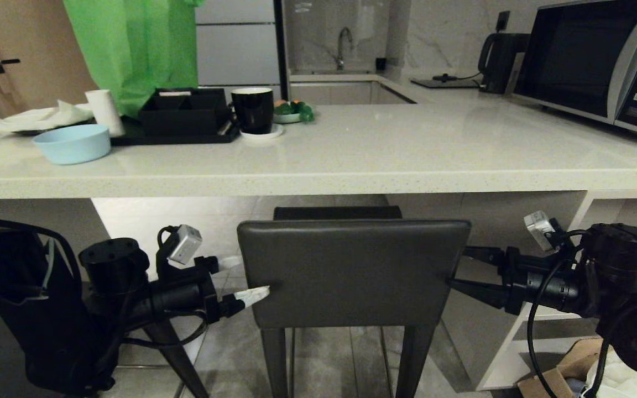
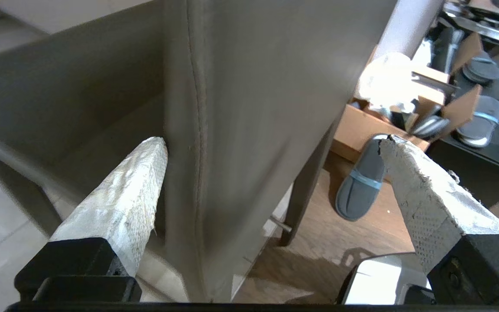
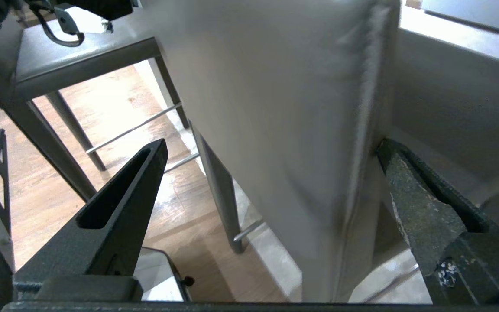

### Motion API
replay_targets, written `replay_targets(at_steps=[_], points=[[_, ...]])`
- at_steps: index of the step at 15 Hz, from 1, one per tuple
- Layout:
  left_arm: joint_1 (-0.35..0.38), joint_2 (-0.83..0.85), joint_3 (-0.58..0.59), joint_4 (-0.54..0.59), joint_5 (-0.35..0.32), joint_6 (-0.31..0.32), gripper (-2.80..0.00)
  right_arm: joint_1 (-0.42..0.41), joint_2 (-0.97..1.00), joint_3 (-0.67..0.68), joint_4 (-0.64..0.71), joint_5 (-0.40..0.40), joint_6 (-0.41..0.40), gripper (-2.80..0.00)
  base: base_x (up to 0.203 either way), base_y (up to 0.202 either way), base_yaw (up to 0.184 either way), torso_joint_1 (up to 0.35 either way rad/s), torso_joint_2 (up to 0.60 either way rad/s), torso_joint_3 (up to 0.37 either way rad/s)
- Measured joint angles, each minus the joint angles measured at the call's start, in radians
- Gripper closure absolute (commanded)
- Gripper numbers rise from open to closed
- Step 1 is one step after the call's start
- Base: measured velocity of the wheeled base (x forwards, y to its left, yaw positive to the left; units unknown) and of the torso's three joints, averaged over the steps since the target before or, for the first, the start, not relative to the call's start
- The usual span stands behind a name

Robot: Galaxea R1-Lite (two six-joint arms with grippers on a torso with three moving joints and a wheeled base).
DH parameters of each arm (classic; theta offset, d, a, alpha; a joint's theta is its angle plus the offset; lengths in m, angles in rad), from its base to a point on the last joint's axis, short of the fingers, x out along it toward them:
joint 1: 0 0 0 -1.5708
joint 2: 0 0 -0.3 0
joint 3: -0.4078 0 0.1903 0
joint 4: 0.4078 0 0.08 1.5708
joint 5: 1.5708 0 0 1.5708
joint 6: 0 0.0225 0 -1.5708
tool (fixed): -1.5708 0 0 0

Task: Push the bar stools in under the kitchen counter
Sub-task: Pull the gray chair out from under the dining table

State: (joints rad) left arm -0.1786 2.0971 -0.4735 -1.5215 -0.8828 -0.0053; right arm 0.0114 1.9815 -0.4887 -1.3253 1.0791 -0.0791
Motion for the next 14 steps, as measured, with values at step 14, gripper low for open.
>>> replay_targets(at_steps=[14], points=[[-0.054,0.079,-0.055,0.000,0.012,0.017,-2.80,0.084,0.135,-0.085,-0.003,0.000,-0.002,-2.80,0.000,0.000,0.000,0.000,0.00,0.000]])
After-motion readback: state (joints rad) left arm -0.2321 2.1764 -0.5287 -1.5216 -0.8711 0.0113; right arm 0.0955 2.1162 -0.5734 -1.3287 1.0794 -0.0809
